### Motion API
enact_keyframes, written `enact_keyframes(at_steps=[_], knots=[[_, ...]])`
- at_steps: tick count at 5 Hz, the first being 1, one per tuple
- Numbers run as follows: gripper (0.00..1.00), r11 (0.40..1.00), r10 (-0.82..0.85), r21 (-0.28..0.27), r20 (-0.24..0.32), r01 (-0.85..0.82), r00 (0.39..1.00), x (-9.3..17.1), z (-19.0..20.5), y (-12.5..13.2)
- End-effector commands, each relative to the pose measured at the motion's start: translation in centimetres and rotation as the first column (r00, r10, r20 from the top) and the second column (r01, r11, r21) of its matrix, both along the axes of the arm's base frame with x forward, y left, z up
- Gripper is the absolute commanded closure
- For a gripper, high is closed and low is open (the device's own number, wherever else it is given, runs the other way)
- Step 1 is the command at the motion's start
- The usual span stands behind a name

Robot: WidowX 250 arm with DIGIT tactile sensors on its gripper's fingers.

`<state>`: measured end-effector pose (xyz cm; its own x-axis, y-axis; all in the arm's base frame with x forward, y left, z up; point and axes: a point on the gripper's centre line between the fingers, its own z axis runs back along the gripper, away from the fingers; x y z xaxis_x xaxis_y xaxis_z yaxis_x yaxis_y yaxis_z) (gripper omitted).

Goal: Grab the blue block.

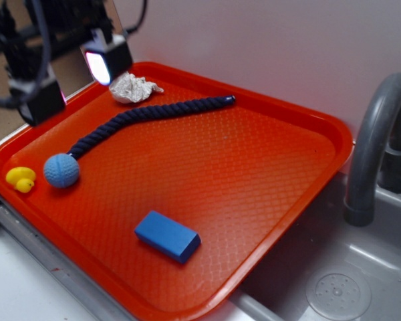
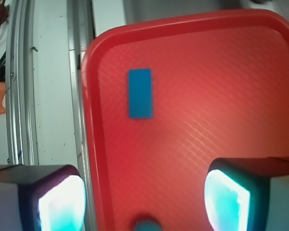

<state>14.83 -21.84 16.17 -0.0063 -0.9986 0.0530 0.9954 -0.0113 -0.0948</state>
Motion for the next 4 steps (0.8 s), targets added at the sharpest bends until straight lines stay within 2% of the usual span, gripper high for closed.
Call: enact_keyframes(at_steps=[1,2,3,4], knots=[[0.00,0.995,0.053,0.086,0.032,-0.055,0.998,-2.1,-4.6,-2.3],[0.00,0.991,0.038,0.127,0.050,-0.044,0.998,-1.9,-6.9,-3.2],[0.00,0.986,-0.013,0.166,0.042,0.006,0.999,-1.9,-9.2,-4.9],[0.00,0.980,-0.098,0.178,0.011,0.094,0.995,-3.0,-10.6,-5.4]])
